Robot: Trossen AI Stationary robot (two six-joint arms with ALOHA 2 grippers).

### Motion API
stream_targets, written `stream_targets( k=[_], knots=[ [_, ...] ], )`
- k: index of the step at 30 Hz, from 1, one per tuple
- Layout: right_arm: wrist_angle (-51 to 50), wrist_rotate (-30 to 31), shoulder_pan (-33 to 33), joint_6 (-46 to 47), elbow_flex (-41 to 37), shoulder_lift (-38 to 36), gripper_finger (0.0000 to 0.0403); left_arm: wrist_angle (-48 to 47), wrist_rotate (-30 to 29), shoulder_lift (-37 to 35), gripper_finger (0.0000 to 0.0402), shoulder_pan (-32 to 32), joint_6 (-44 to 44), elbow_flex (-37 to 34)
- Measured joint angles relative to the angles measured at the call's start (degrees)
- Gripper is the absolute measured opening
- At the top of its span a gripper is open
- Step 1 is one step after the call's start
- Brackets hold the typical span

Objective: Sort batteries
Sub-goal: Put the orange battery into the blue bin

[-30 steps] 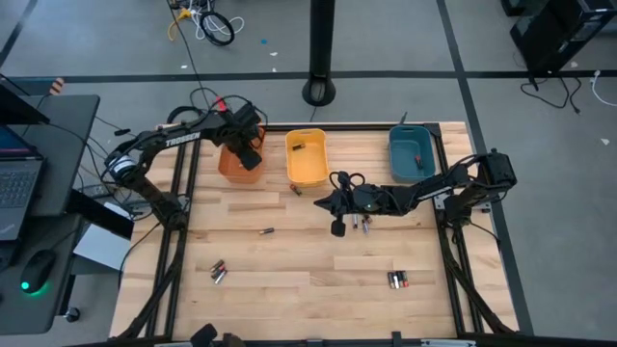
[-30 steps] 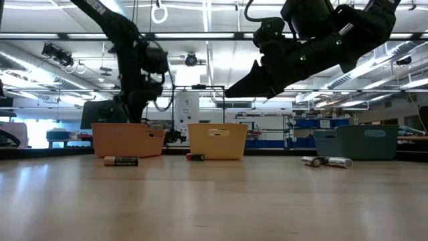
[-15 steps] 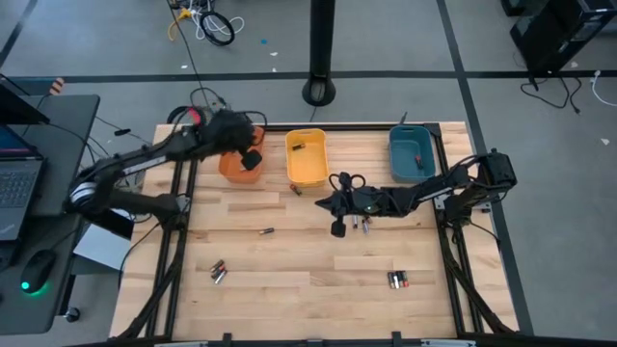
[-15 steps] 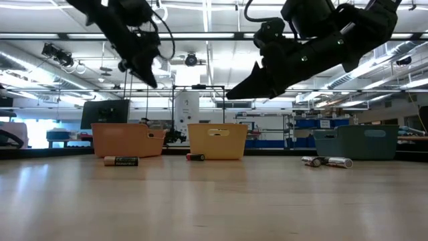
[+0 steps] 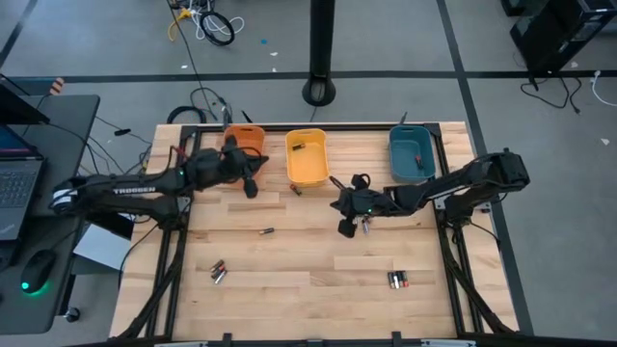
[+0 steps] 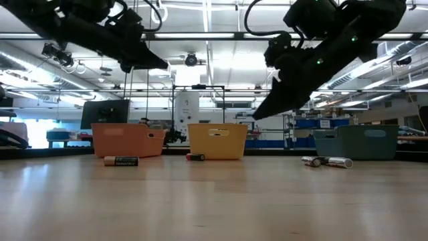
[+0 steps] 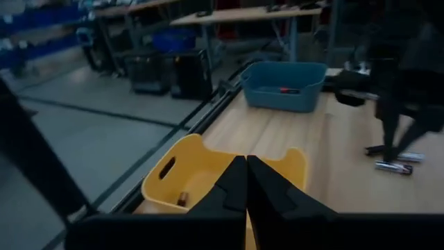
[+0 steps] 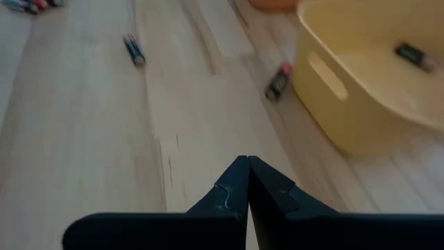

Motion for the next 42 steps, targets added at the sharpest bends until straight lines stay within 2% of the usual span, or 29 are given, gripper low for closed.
stream_targets(
  k=[5, 8, 17, 21, 24, 31, 42],
  knots=[
    [-6.8, 0.0, 0.2, 4.9, 0.0, -4.8, 0.0018, 8.4, 0.0, 0.0, 0.0008, -2.8, 2.9, -4.3],
    [-7.4, 0.0, 0.2, 7.3, 0.0, -6.0, 0.002, 14.7, 0.0, 0.0, 0.0009, -4.3, 5.4, -7.1],
    [5.5, -1.5, -0.6, 12.0, 0.0, 1.5, 0.004, 29.5, 0.0, 0.0, 0.0009, -5.0, 10.1, -15.1],
    [14.0, -1.5, -1.2, 13.5, 0.2, 6.5, 0.0047, 30.7, 0.0, 0.0, 0.0009, -5.0, 10.2, -16.2],
    [14.6, -1.5, -1.3, 13.5, 3.5, 10.3, 0.0055, 30.5, 0.0, 0.0, 0.001, -5.0, 10.2, -16.6],
    [8.9, 0.4, -1.3, 11.2, 14.8, 19.1, 0.008, 30.6, 0.0, 0.0, 0.001, -5.0, 9.8, -16.6],
    [2.2, 2.0, -4.7, 11.5, 24.4, 28.0, 0.0147, 30.0, 2.1, 0.0, 0.001, -5.0, 8.6, -16.6]
  ],
)
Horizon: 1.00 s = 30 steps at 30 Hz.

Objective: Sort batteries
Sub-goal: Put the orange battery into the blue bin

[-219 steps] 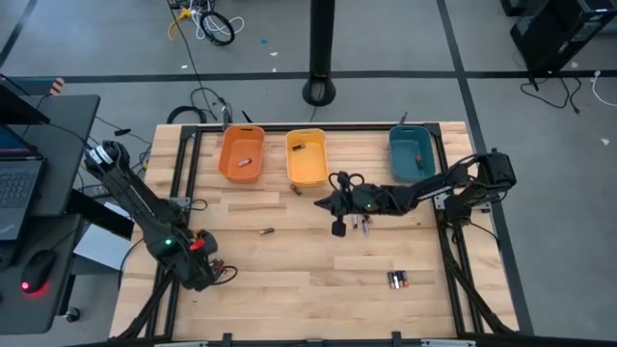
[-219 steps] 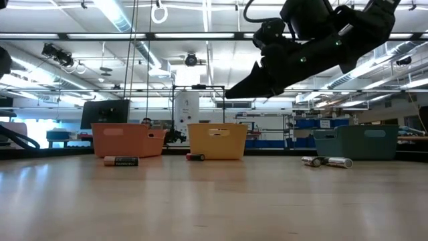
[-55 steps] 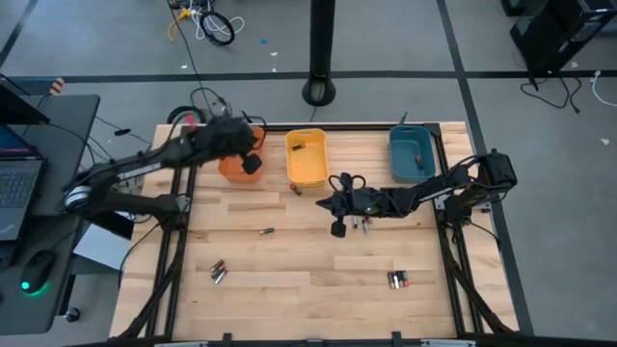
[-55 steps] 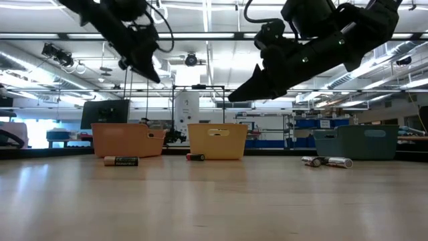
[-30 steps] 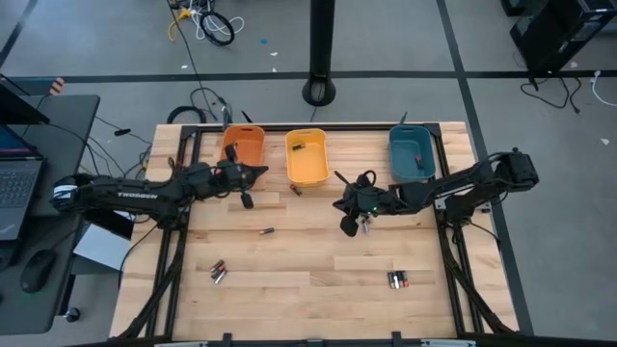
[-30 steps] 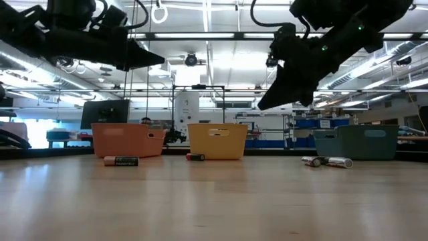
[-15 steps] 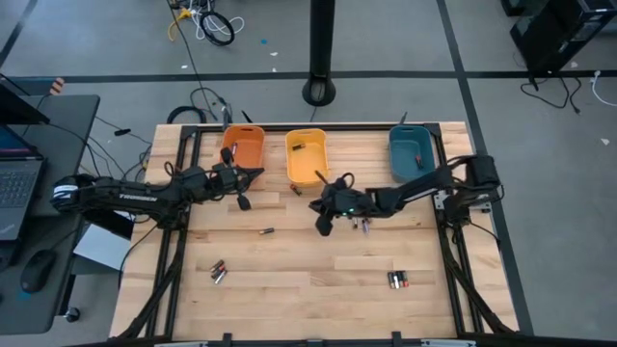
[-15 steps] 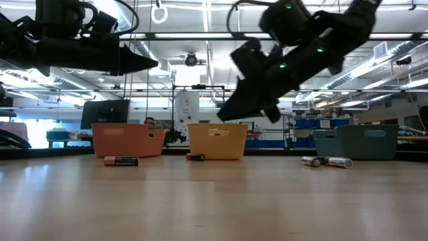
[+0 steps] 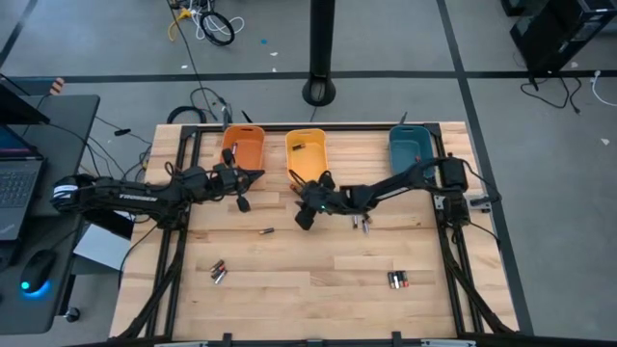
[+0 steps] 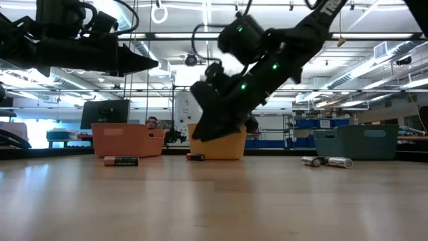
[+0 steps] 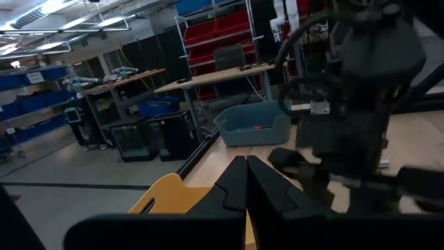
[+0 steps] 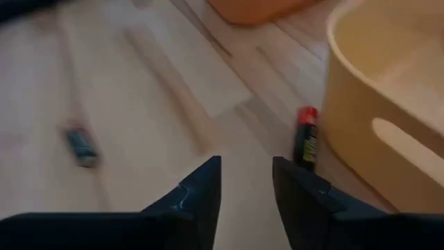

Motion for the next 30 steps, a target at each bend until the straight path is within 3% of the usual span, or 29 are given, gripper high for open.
stream_targets(
  k=[12, 26, 30],
  knots=[
    [-0.5, 2.8, -3.5, -2.3, 1.9, 3.0, 0.0185, -2.8, 0.1, 0.0, 0.001, 0.0, 0.5, 0.0],
    [4.9, 0.7, -4.2, -3.3, 1.9, 8.3, 0.0176, -2.5, 0.1, 0.0, 0.001, -0.1, 0.5, 0.0],
    [4.9, 1.4, -4.2, -2.8, 2.0, 8.4, 0.0147, -2.5, 0.1, 0.0, 0.001, -0.1, 0.4, 0.0]
  ],
)
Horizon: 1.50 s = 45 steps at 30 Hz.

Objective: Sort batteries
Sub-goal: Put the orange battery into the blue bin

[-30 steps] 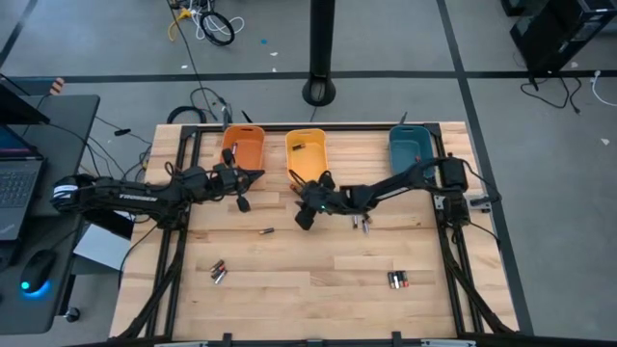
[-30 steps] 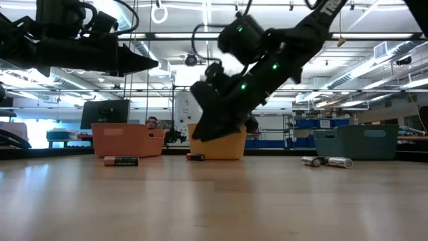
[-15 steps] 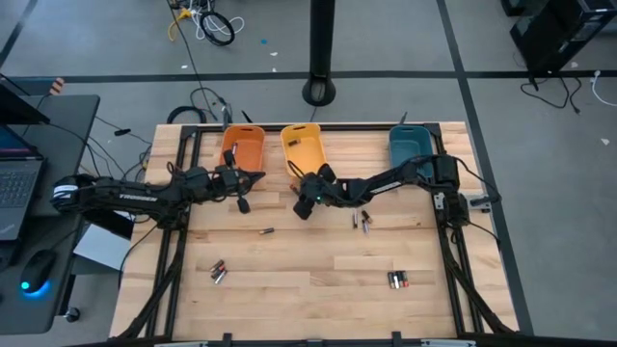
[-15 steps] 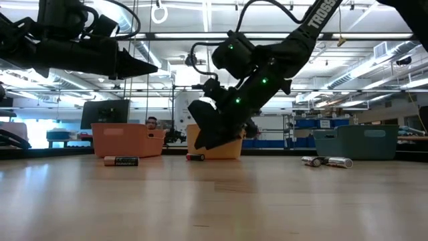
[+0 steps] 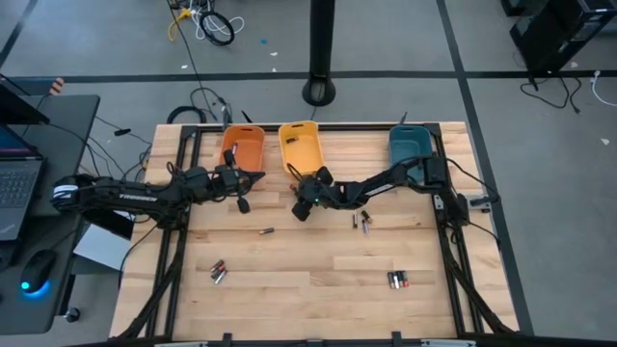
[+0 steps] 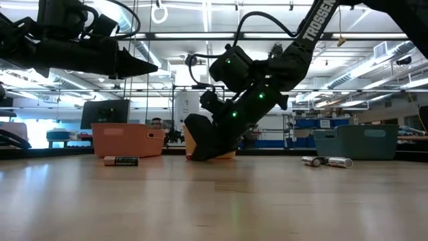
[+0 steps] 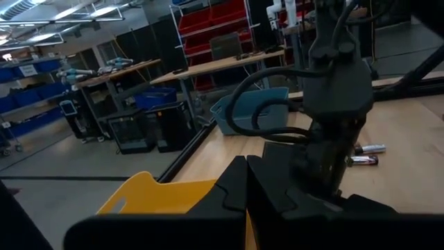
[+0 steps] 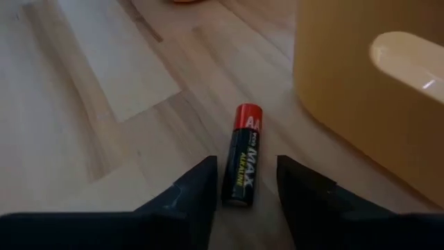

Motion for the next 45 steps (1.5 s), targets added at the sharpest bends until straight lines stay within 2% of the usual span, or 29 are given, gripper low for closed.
stream_targets(
  k=[5, 6, 10, 14, 21, 25, 29, 33, 37, 40, 45],
  knots=[
    [-0.2, -1.2, 0.0, -1.3, 0.0, -0.1, 0.0067, 0.0, 0.0, 0.0, 0.001, 0.0, -0.3, 0.0],
    [-0.2, -2.1, -0.1, -1.6, 0.0, -0.1, 0.0063, 0.0, 0.0, 0.0, 0.001, 0.0, -0.3, 0.0],
    [-1.4, -3.7, 0.2, -2.6, -0.1, -1.3, 0.0063, 0.0, 0.0, 0.0, 0.001, 0.0, -0.3, 0.0],
    [-5.6, -7.8, 0.9, -2.7, -0.3, -4.7, 0.0063, 0.1, 0.0, 0.0, 0.001, 0.0, -0.4, 0.0],
    [-14.4, -7.8, 3.9, -4.5, -0.3, -14.7, 0.0063, 0.1, 0.0, 0.0, 0.001, 0.0, -0.7, 0.0],
    [-25.6, -0.6, 5.9, -2.9, -0.2, -22.9, 0.0063, 0.1, 0.0, 0.0, 0.001, 0.0, -0.7, 0.0],
    [-43.5, 9.3, 5.5, 4.8, -0.2, -30.8, 0.0063, 0.1, 0.0, 0.0, 0.001, 0.0, -0.7, 0.0],
    [-63.0, 16.4, 1.8, 15.3, -0.2, -37.6, 0.0063, 0.1, 0.0, 0.0, 0.001, 0.0, -0.6, 0.0],
    [-76.5, 18.5, -4.9, 22.3, -0.2, -41.6, 0.0063, 0.1, 0.0, 0.0, 0.001, 0.0, -0.7, 0.0],
    [-79.4, 18.4, -10.6, 21.8, -0.5, -42.1, 0.0063, 0.1, 0.0, 0.0, 0.001, 0.0, -0.7, 0.0],
    [-75.4, 14.4, -21.0, 17.1, -5.3, -42.1, 0.0063, 0.0, 0.0, 0.0, 0.001, 0.0, -0.7, 0.0]
  ],
)
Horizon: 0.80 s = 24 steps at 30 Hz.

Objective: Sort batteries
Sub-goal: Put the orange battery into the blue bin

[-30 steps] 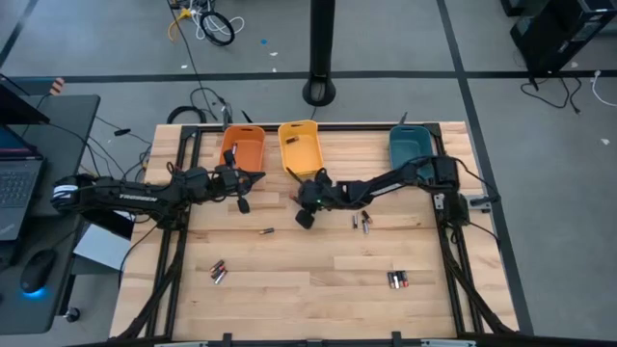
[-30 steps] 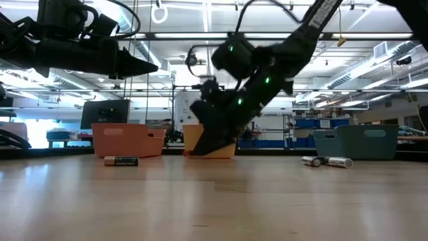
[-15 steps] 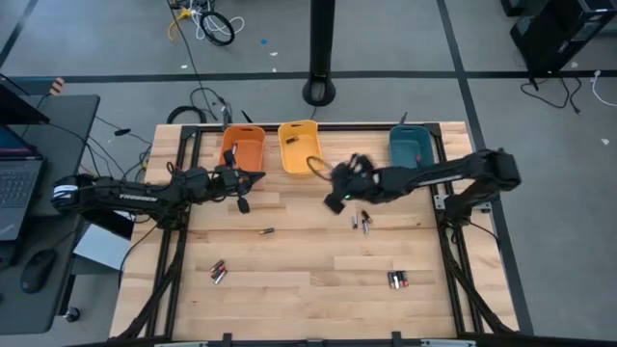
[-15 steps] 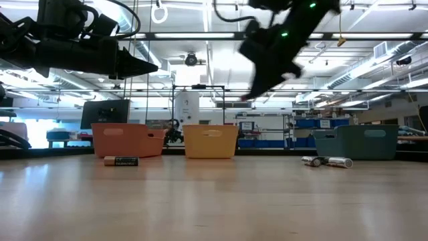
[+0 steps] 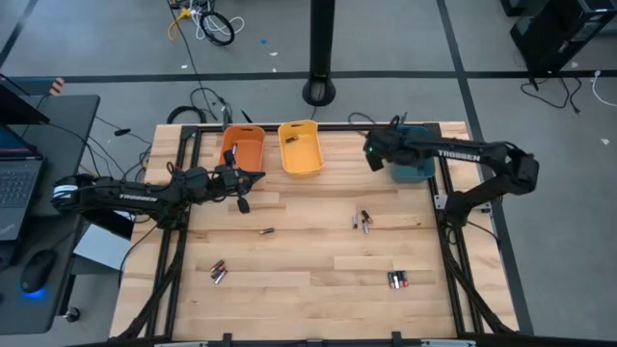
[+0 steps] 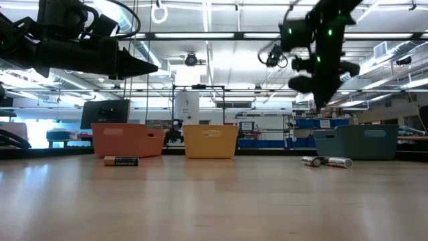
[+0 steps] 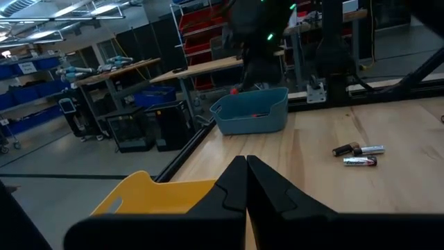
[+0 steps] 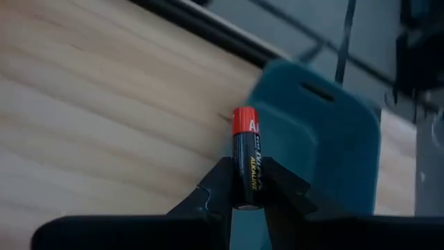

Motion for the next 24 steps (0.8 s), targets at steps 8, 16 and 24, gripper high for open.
stream_targets(
  k=[8, 16, 24],
  knots=[
    [10.2, -7.9, -10.7, -0.9, -10.2, 0.0, 0.0063, -0.2, 0.0, 0.0, 0.001, 0.0, 0.1, 0.0],
    [19.7, -8.9, -14.4, 0.3, -16.8, 0.0, 0.0063, -0.4, 0.0, 0.0, 0.001, 0.0, 0.2, 0.0],
    [25.2, -9.0, -17.3, 0.3, -21.1, 0.0, 0.0063, -0.5, 0.0, 0.0, 0.001, 0.0, 0.1, 0.0]
  ],
)
